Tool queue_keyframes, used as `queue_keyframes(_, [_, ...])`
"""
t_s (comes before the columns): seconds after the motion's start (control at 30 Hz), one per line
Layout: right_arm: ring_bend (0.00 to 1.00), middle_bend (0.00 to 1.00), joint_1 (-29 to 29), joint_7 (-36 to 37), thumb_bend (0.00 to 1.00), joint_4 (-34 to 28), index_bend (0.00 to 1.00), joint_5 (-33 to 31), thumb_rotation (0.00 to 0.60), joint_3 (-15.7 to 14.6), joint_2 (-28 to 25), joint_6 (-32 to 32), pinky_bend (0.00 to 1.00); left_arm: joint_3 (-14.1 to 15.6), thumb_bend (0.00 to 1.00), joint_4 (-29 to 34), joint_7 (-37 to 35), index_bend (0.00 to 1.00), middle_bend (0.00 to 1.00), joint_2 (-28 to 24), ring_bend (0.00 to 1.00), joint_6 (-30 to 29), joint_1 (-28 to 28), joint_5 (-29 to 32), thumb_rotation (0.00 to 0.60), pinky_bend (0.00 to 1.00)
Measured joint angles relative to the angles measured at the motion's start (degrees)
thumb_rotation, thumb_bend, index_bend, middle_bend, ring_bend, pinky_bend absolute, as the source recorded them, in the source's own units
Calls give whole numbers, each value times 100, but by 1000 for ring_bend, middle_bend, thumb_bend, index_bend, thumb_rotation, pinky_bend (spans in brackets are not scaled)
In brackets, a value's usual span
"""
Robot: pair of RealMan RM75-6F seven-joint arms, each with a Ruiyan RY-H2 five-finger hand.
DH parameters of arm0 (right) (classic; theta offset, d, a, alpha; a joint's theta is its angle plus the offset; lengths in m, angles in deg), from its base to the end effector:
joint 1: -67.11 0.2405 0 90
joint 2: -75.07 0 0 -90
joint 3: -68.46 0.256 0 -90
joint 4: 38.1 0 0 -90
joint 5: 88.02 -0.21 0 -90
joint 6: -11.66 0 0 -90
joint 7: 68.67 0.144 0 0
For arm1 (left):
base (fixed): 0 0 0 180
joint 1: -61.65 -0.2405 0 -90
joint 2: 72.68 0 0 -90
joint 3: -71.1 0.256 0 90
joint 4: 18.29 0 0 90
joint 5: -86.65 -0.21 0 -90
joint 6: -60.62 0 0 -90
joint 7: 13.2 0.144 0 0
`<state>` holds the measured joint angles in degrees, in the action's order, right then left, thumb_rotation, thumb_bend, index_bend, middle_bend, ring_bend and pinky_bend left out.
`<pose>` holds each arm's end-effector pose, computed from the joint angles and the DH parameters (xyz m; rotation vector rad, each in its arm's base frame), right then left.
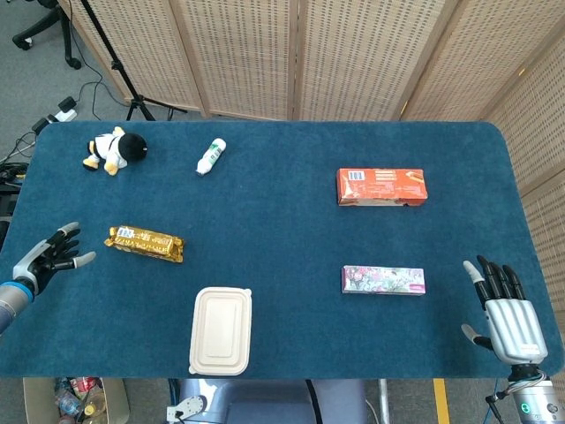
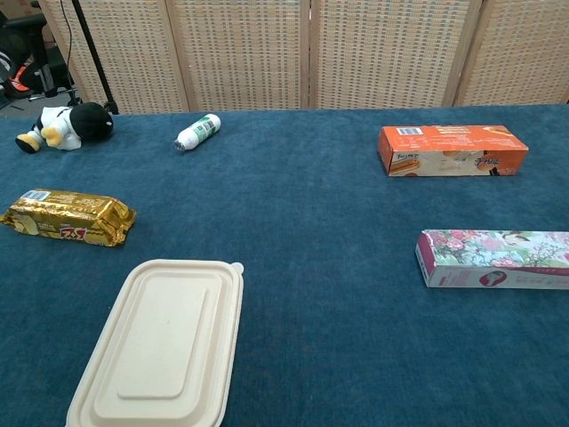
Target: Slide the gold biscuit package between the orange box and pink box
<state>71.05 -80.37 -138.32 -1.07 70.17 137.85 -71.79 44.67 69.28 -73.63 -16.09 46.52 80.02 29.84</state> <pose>-0.2882 -0.1697 0.1472 1.4631 -0.8699 0.8108 -0.3288 0.3004 0.1506 -0.5037 -2.2973 -1.0142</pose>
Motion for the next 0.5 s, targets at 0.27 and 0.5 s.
queue_keyframes(0.27, [0,0,9,-11,156,-2,0,4,600,-16,11,31,0,-188,261,-291,60,0,0,217,0,194,15,2,600,0])
queue_keyframes(0.5, [0,0,33,-46,156,27,0,-23,600,-23,46,96,0,-270,263,-604,214,0,0,513,0,338,82,29,600,0])
